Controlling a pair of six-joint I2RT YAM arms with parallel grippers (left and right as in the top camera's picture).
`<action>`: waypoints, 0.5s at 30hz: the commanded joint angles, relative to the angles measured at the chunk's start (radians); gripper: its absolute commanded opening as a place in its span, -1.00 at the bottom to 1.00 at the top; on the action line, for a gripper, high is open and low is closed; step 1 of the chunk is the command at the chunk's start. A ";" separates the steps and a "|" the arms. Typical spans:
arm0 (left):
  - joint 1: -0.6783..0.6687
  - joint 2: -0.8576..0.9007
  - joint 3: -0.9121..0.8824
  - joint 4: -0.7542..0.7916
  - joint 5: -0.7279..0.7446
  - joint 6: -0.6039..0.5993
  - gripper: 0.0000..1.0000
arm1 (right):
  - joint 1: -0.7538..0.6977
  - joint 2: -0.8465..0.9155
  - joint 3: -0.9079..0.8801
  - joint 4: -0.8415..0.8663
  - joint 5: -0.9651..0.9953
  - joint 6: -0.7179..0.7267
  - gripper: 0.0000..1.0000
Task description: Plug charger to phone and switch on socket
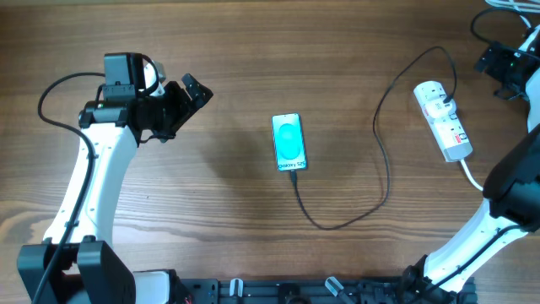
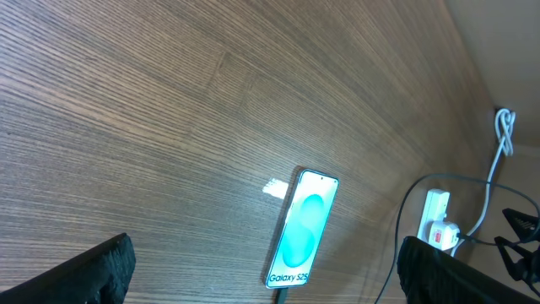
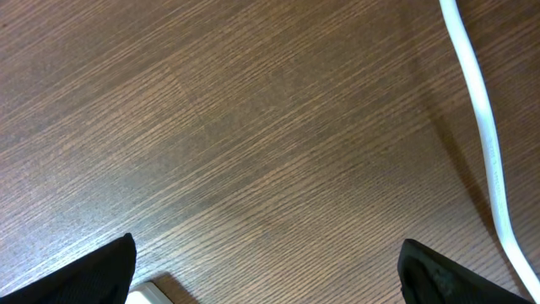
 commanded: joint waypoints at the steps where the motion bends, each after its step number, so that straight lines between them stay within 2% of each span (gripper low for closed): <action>1: 0.004 -0.003 0.000 0.000 -0.006 0.023 1.00 | 0.006 -0.008 0.012 0.002 0.016 -0.019 0.99; 15: 0.003 -0.014 0.000 0.000 -0.006 0.023 1.00 | 0.006 -0.008 0.012 0.002 0.016 -0.018 0.99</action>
